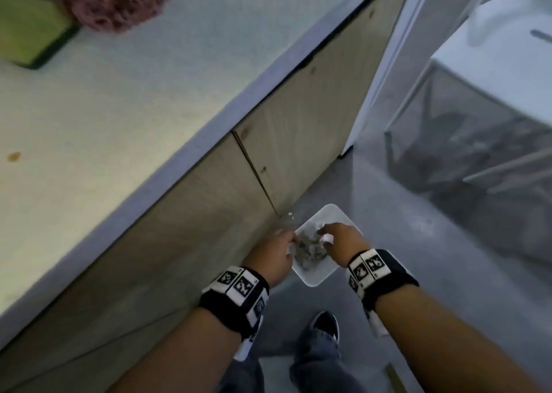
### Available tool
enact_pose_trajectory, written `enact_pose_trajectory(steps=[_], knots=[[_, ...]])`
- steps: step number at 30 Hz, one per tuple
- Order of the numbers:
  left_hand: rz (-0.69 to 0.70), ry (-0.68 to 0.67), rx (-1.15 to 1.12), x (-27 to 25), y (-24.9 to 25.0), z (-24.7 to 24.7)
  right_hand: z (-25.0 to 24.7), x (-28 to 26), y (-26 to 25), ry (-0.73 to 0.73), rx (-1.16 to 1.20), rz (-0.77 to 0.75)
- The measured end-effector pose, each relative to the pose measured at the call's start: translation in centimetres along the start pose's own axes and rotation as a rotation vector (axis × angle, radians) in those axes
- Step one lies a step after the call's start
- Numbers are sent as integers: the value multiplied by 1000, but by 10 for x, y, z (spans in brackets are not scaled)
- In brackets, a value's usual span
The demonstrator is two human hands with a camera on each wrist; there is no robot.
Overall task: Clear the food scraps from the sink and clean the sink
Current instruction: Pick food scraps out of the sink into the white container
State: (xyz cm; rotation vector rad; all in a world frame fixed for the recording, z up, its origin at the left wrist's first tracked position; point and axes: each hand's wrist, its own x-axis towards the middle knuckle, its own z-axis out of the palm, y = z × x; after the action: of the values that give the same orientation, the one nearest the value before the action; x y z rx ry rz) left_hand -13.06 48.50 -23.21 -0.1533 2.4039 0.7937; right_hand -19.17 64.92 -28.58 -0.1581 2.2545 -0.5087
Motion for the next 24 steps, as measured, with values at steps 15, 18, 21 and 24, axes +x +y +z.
enact_pose_trajectory(steps=[15,18,21,24], knots=[[-38,65,-115,13,-11,11,7,24,7,243,-46,132],[-33,65,-118,15,-12,14,9,27,8,197,-9,139],[-45,55,-112,17,-14,18,10,26,8,194,56,109],[-54,36,-109,17,-17,21,11,25,9,275,98,69]])
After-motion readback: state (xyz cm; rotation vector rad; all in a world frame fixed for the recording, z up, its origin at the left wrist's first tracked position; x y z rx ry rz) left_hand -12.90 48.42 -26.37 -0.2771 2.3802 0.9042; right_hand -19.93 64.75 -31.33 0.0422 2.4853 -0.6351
